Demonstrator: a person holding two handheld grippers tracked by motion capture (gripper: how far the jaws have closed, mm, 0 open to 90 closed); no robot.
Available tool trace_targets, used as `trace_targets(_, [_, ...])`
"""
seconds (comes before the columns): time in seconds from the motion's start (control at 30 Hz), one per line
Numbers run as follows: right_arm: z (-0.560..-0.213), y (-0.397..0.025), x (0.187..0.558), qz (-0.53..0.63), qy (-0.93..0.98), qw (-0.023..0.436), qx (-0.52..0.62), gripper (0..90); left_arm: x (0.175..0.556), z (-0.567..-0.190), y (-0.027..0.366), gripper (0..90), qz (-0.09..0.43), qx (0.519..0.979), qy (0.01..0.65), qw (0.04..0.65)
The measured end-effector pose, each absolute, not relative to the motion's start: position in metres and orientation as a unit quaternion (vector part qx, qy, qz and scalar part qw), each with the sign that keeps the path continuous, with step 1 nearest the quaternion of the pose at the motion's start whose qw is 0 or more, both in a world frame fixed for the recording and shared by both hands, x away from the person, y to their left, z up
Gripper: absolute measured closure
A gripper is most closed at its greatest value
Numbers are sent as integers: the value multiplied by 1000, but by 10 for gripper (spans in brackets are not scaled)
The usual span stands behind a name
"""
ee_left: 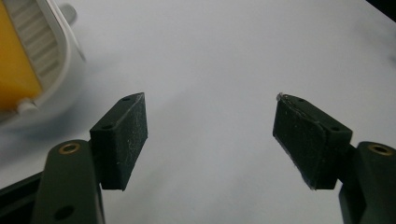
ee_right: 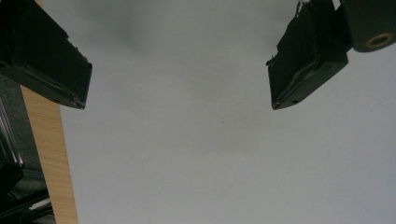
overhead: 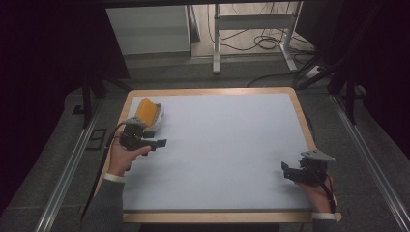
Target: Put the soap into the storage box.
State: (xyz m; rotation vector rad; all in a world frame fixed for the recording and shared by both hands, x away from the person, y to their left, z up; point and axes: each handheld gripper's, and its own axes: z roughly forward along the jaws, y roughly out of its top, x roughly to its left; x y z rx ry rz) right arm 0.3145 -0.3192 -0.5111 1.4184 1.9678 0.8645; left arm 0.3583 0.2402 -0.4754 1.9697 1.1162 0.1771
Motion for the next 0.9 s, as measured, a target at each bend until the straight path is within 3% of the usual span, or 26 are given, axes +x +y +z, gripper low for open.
trace_targets(0.37, [-511,-320,314,322,734,282,527,63,319,-507,240,260,54,790,443,421])
trace_targets(0.9, [-509,-316,314,326,736,289,518,63,315,-508,241,262,79,788,452,410])
